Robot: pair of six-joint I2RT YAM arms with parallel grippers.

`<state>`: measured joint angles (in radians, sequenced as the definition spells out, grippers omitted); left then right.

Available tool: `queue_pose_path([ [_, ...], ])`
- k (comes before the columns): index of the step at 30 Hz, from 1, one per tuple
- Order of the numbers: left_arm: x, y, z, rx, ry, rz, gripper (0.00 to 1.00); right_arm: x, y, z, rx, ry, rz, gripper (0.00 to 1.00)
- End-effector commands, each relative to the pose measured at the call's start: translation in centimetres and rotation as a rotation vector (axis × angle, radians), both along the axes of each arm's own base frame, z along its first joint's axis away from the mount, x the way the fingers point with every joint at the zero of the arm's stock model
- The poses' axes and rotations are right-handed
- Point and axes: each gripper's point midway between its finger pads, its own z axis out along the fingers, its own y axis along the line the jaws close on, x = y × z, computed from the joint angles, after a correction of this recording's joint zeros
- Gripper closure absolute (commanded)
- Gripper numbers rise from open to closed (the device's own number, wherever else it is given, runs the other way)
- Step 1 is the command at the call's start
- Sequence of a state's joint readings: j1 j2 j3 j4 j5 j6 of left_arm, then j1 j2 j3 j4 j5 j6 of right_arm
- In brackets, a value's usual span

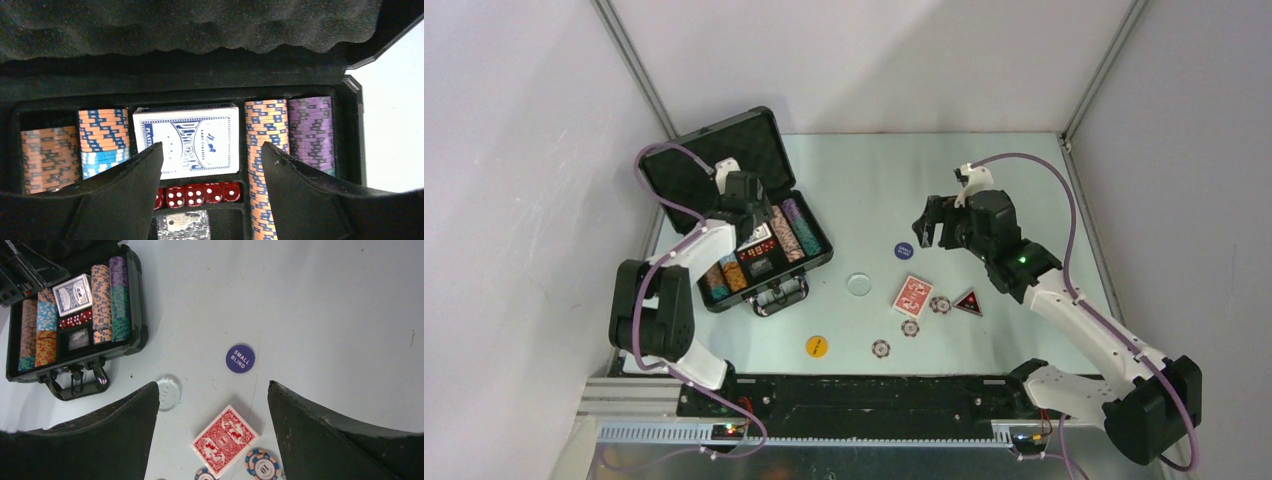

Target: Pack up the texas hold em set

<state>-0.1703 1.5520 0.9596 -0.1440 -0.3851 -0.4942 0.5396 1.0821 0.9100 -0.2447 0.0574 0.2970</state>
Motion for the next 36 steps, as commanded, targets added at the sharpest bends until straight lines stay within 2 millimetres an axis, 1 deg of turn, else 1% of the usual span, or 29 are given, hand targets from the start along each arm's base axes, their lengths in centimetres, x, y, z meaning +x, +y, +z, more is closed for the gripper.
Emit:
queue_pose_path([
  [1, 2.1, 1.0, 1.9, 0.050, -0.040, -0.021, 0.21, -0.3, -0.3, -0.2, -0.004, -0.001, 0.028, 0.17],
  [5, 2.7, 1.5, 1.7, 0.043, -0.036, -0.023, 0.17, -0.6, 0.3, -0.5, 0.001, 0.014, 0.070, 0.15],
  [6, 2.9, 1.7, 1.6, 0.037, -0.035, -0.020, 0.16, -0.5, 0.4, -0.7, 0.001, 0.018, 0.070, 0.13],
  [9, 3.4, 1.4, 1.4, 0.017, -0.036, -0.035, 0.15, -0.5, 0.5, -0.9, 0.003, 0.024, 0.074, 0.10],
  [12, 3.6, 1.0, 0.4, -0.011, -0.015, -0.040, 0.14, -0.5, 0.4, -0.9, 0.002, 0.026, 0.070, 0.05],
  [16, 3.7, 0.7, -1.1, -0.037, 0.014, -0.031, 0.09, -0.6, 0.2, -0.9, -0.006, 0.024, 0.066, 0.03],
  [18, 3.9, 0.6, -1.6, -0.046, 0.020, -0.026, 0.08, -0.7, 0.2, -0.9, -0.010, 0.024, 0.072, 0.03],
  [23, 4.6, 0.5, -1.7, -0.065, 0.015, -0.007, 0.06, -0.9, 0.4, -1.1, -0.016, 0.029, 0.090, 0.03],
  [26, 4.8, 0.1, -2.3, -0.092, 0.024, -0.003, 0.05, -1.0, 0.6, -1.2, -0.017, 0.030, 0.100, 0.03],
  [30, 4.6, -0.1, -2.8, -0.122, 0.030, 0.019, 0.04, -1.1, 0.9, -1.2, -0.017, 0.030, 0.115, 0.03],
  [33, 4.8, -0.5, -3.3, -0.153, 0.036, 0.030, 0.04, -1.1, 1.0, -1.2, -0.021, 0.027, 0.123, 0.03],
  [36, 4.6, -0.5, -3.7, -0.172, 0.039, 0.059, 0.06, -1.3, 1.1, -1.3, -0.026, 0.028, 0.134, 0.03],
])
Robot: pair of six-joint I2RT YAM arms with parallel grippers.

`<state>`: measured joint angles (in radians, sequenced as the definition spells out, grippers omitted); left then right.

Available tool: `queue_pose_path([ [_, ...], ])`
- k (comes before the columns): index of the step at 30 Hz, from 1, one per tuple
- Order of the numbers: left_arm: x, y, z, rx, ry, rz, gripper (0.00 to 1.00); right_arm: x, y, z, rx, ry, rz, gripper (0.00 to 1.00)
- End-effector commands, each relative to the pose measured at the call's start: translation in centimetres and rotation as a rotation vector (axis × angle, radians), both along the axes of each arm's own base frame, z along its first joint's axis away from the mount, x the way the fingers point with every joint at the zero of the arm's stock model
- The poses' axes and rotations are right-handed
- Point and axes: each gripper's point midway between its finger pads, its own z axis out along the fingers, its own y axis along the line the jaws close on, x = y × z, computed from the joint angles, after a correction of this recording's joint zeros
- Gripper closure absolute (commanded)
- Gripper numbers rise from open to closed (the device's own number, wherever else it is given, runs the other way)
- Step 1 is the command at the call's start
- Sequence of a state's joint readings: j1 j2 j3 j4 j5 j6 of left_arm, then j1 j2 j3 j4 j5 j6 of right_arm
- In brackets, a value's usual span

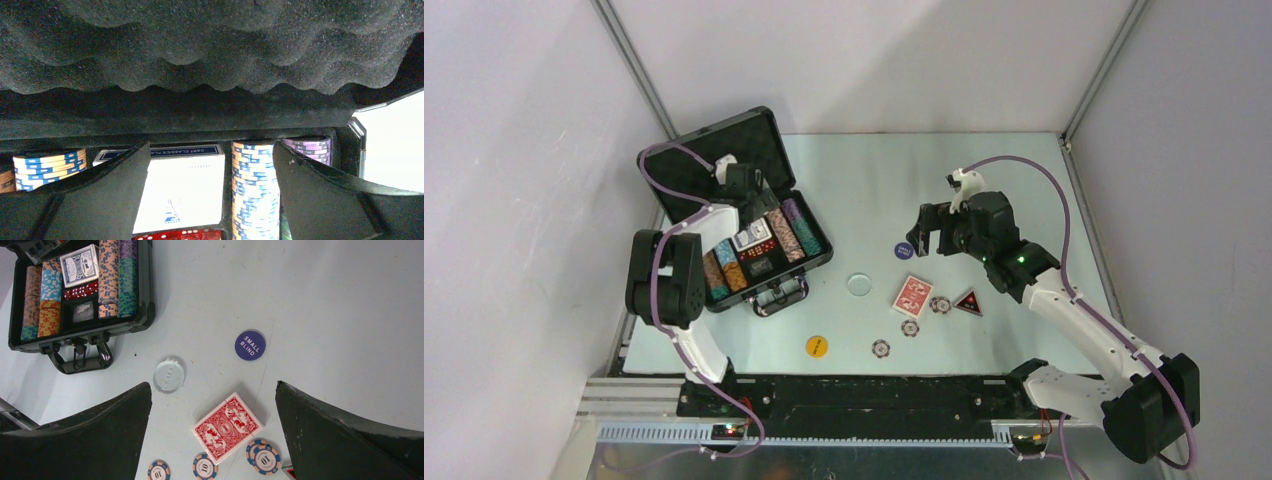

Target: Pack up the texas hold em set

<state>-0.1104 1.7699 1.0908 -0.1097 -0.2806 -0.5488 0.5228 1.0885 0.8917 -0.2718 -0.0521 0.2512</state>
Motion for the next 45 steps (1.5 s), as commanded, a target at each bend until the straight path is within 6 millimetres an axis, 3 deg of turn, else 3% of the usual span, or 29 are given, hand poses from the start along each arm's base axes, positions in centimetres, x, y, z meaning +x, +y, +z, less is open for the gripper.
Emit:
queue_pose_path([
  [1, 0.4, -0.4, -0.1, -0.073, -0.012, 0.059, 0.09, -0.1, 0.4, 0.3, -0.006, -0.020, 0.036, 0.03],
  [3, 0.0, -0.2, -0.2, -0.079, -0.020, 0.078, 0.14, -0.2, 0.5, 0.2, -0.012, -0.020, 0.040, 0.03],
  [7, -1.0, -0.4, -0.7, -0.082, -0.023, 0.082, 0.15, -0.3, 0.5, 0.0, -0.017, -0.014, 0.046, 0.03],
  [22, -3.1, -0.8, -1.2, -0.051, -0.018, 0.144, 0.03, -0.6, 0.6, 0.3, -0.016, -0.020, 0.058, 0.03],
  [30, -4.1, -1.0, -1.3, -0.045, -0.004, 0.111, 0.02, -0.7, 0.7, 0.1, -0.016, -0.016, 0.065, 0.03],
  [34, -3.7, -0.9, 1.4, 0.004, -0.066, 0.088, 0.00, -0.6, 0.9, 0.3, -0.010, -0.022, 0.070, 0.03],
  [41, -3.7, -0.6, 10.0, 0.021, -0.251, 0.059, 0.00, -0.3, 0.5, 0.6, 0.011, -0.017, 0.021, 0.01],
  [45, -5.0, -0.2, 13.2, 0.031, -0.316, 0.050, 0.00, -0.6, -0.5, -0.9, -0.020, 0.050, -0.034, 0.01],
])
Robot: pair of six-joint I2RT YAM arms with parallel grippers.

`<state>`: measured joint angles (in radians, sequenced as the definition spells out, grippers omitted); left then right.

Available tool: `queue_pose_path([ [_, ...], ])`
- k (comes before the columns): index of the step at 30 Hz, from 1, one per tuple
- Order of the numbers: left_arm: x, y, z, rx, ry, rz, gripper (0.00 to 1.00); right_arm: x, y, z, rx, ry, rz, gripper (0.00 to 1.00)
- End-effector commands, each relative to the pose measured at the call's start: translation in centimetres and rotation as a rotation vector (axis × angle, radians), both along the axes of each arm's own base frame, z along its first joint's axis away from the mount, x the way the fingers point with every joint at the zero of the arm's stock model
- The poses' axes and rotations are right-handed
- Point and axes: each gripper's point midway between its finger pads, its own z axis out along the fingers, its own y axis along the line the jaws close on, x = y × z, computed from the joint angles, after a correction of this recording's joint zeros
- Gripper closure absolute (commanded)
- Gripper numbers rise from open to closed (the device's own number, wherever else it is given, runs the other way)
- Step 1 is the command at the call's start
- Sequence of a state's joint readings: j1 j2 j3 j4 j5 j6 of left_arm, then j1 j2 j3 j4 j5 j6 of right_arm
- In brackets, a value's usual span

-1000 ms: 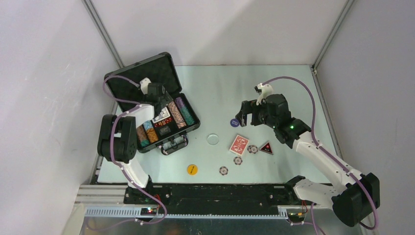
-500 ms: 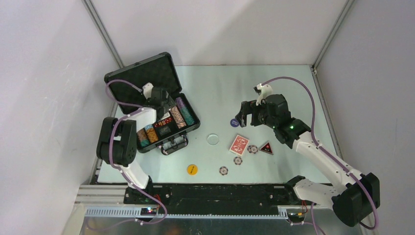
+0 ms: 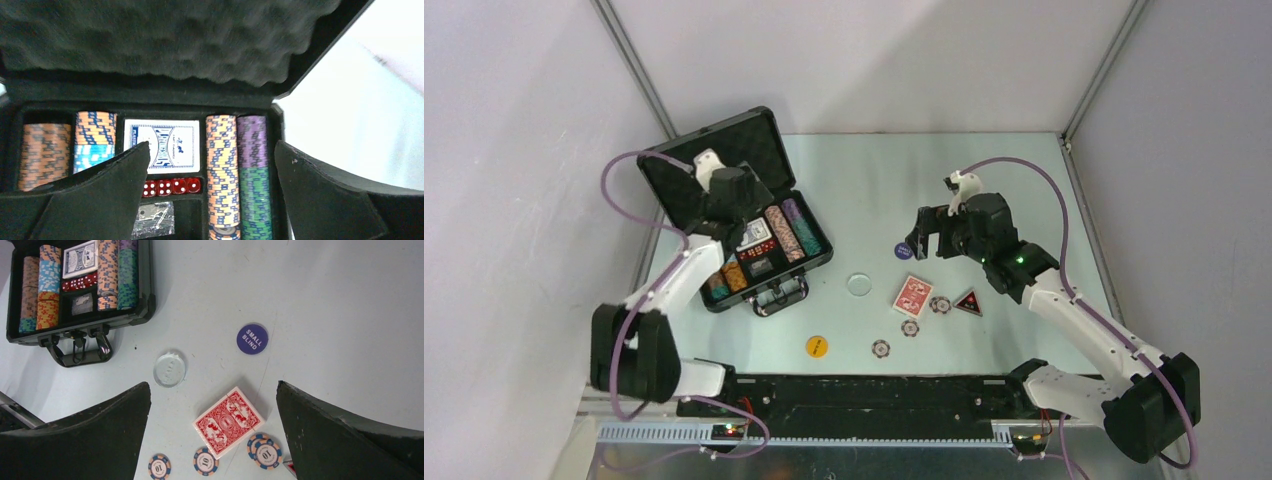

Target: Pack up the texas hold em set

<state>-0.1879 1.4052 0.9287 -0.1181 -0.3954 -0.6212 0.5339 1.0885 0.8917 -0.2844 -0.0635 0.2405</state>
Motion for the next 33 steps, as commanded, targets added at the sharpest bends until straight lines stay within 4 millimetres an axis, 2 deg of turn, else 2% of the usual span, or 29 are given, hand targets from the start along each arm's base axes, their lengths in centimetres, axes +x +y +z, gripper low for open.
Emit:
queue_pose_path([
  [1, -1.3, 1.0, 5.3, 0.046, -0.112, 0.003, 0.00, -0.5, -1.0, -1.3, -0.003, 0.086, -0.087, 0.01],
  [3, -2.1, 1.1, 6.2, 0.047, -0.130, 0.001, 0.00, -0.6, -1.9, -2.1, 0.001, 0.149, -0.178, 0.01],
  [7, -3.8, 0.9, 7.1, 0.026, -0.155, -0.030, 0.00, -2.1, -1.0, -4.2, -0.054, 0.223, -0.170, 0.00],
  [8, -4.2, 0.8, 6.7, 0.023, -0.147, -0.036, 0.00, -2.6, -0.4, -4.8, -0.093, 0.225, -0.135, 0.00],
  [11, -5.3, 0.5, 7.3, -0.003, -0.175, -0.059, 0.00, -3.4, 0.3, -6.0, -0.244, 0.169, 0.032, 0.00],
  [14, -6.1, 0.7, 7.8, -0.007, -0.197, -0.056, 0.00, -3.3, 1.2, -6.2, -0.332, 0.084, 0.241, 0.00],
  [20, -6.6, 0.2, 9.2, -0.021, -0.228, -0.086, 0.00, -3.0, 1.9, -8.1, -0.380, 0.079, 0.452, 0.01],
  [26, -6.5, -0.1, 8.9, -0.025, -0.218, -0.101, 0.00, -2.8, 3.5, -11.6, -0.381, 0.164, 0.521, 0.01],
  [28, -6.5, -0.1, 8.7, -0.025, -0.215, -0.102, 0.00, -2.8, 3.9, -13.3, -0.417, 0.185, 0.544, 0.01],
  [33, -6.5, 0.0, 8.8, -0.023, -0.217, -0.100, 0.00, -2.5, 3.6, -15.3, -0.478, 0.219, 0.549, 0.01],
])
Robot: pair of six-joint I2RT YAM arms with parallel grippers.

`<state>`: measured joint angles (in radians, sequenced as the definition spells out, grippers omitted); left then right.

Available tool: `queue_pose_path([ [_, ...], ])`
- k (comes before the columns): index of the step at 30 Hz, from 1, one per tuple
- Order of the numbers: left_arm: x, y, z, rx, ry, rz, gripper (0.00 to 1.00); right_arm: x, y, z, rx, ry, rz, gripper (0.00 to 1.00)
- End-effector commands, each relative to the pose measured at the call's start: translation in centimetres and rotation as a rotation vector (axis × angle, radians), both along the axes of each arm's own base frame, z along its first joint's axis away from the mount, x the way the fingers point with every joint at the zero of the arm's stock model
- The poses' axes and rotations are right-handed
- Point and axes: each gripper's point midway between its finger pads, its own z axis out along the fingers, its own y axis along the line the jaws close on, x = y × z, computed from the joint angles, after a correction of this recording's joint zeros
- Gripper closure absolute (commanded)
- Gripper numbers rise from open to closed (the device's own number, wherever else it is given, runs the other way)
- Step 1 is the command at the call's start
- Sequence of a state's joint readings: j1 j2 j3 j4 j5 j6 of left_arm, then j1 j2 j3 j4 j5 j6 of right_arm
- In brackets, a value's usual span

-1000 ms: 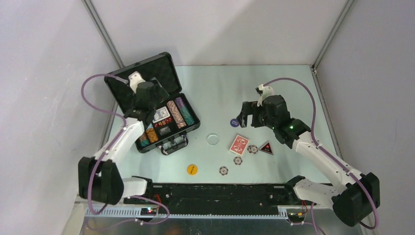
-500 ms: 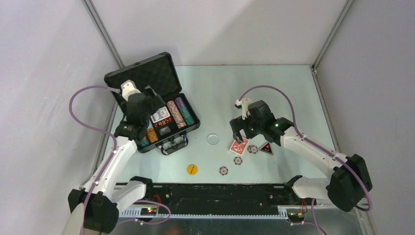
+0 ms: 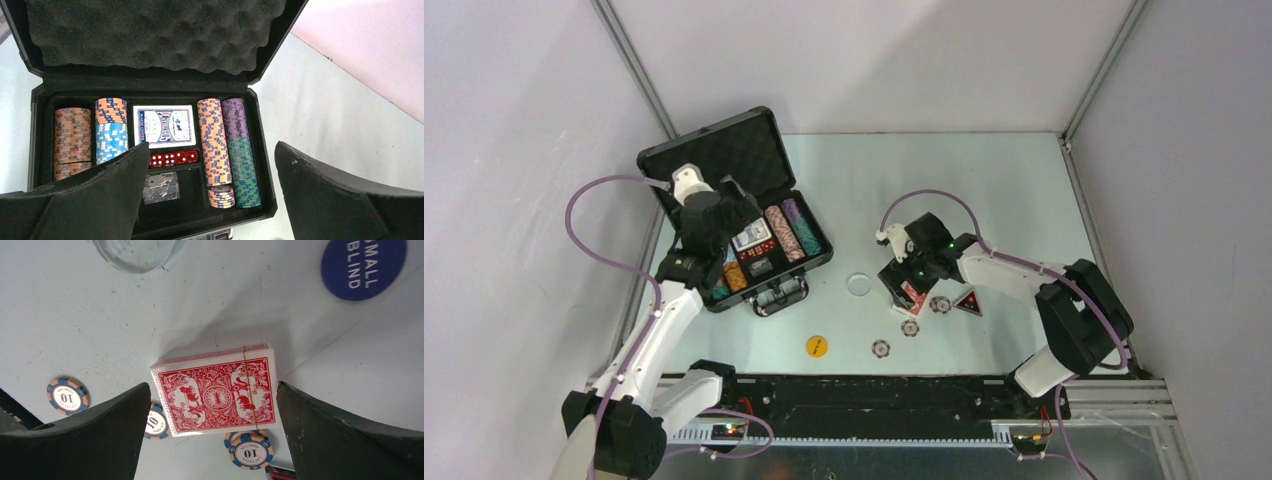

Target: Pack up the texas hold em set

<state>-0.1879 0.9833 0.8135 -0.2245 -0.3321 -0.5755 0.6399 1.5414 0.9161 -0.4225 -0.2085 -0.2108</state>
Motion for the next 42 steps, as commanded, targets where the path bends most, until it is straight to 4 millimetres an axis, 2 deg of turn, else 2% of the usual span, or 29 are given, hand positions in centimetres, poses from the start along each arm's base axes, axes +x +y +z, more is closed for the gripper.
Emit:
queue_pose_path([
  [1, 0.1, -0.3, 1.4, 0.005, -0.035, -0.023, 0.00, 1.5, 1.0, 0.3, -0.003, -0.053, 0.043, 0.01],
  [7, 0.2, -0.4, 1.1, 0.004, -0.026, -0.027, 0.00, 1.6, 0.2, -1.1, -0.085, -0.057, 0.045, 0.00],
  [18, 0.3, -0.5, 1.2, 0.004, -0.028, -0.029, 0.00, 0.2, 0.1, -2.6, -0.149, -0.023, 0.091, 0.01],
  [30, 0.3, -0.7, 1.5, -0.003, -0.034, -0.040, 0.00, -1.0, 0.0, -1.4, -0.132, -0.008, 0.140, 0.01],
  [42, 0.3, -0.8, 1.2, -0.005, -0.028, -0.044, 0.00, -2.2, -0.5, -1.7, -0.149, 0.036, 0.184, 0.01],
])
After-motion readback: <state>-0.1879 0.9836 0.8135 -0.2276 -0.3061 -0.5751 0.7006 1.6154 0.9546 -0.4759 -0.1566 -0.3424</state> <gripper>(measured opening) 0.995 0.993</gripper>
